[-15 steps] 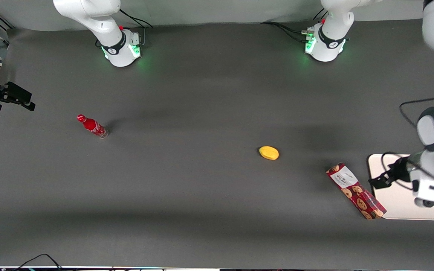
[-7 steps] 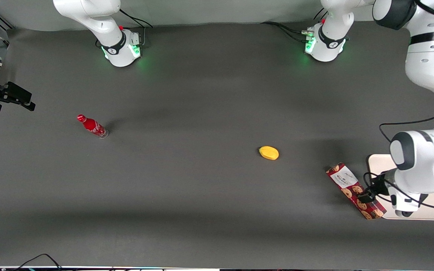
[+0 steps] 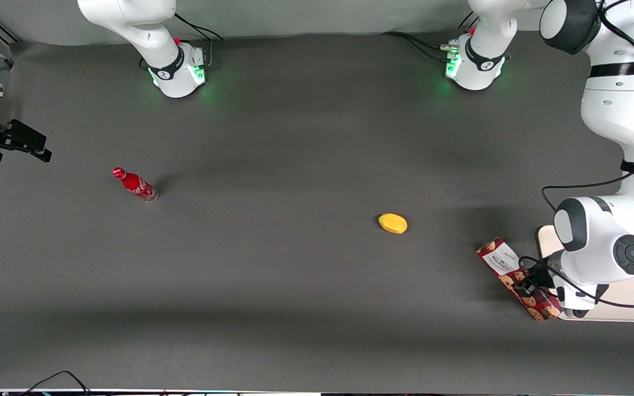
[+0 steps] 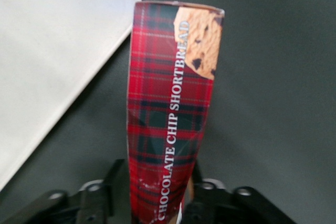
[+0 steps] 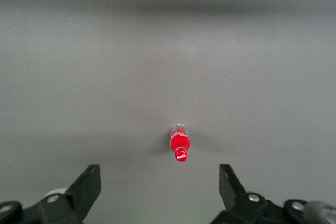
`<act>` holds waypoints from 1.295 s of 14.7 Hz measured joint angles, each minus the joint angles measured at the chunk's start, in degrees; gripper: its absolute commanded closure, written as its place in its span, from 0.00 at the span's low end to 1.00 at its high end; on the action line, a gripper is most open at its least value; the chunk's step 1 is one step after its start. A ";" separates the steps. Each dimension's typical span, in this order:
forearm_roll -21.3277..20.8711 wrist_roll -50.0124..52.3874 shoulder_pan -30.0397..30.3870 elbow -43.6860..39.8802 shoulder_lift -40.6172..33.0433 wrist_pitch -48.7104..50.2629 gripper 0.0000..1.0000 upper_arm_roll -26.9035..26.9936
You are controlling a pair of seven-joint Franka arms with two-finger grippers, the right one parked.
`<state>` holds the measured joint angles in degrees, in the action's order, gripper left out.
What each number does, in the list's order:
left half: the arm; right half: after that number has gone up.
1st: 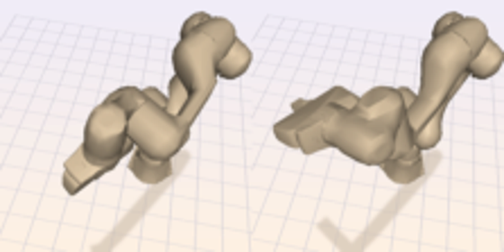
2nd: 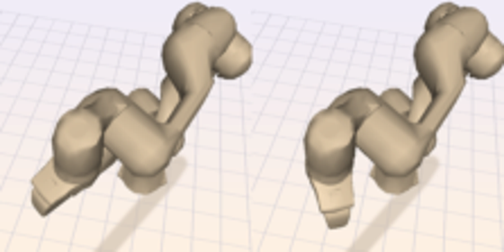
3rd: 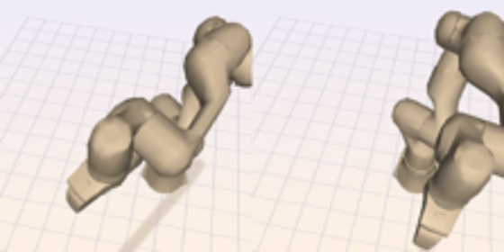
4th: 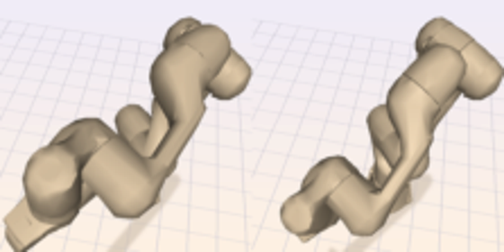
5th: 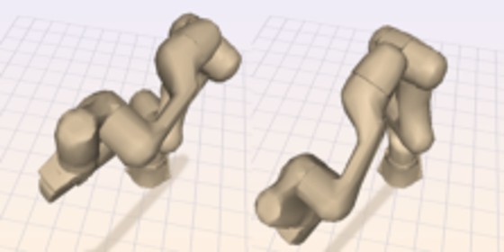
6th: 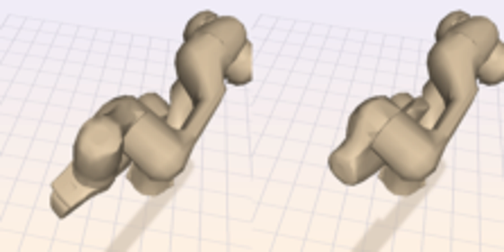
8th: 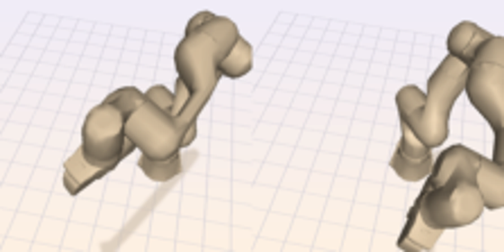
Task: Place red cookie box on tray
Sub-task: 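Close the left gripper on the cookie box's end and lift it, then carry the upright cookie box over the cream tray with the left gripper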
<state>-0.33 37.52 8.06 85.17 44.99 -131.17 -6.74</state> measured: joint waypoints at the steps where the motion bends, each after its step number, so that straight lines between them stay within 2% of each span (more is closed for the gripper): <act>1: 0.00 0.00 -0.11 0.02 0.03 0.00 1.00 -0.02; 6: -0.19 -1.71 -0.55 -0.25 -0.31 0.16 1.00 -0.13; 9: -0.16 -11.13 -0.30 -2.58 -3.29 9.25 1.00 0.02; 12: -0.27 -26.27 0.84 -6.87 -8.38 20.44 1.00 2.00; 14: -0.34 -40.39 2.20 -8.86 -10.27 23.46 1.00 6.11; 16: -0.32 -54.41 4.59 -10.49 -10.38 23.43 1.00 10.22; 19: -0.34 -69.13 8.49 -11.16 -9.28 18.33 1.00 14.06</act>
<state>-0.67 -31.61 16.55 74.01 35.71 -112.84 7.32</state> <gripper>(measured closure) 0.916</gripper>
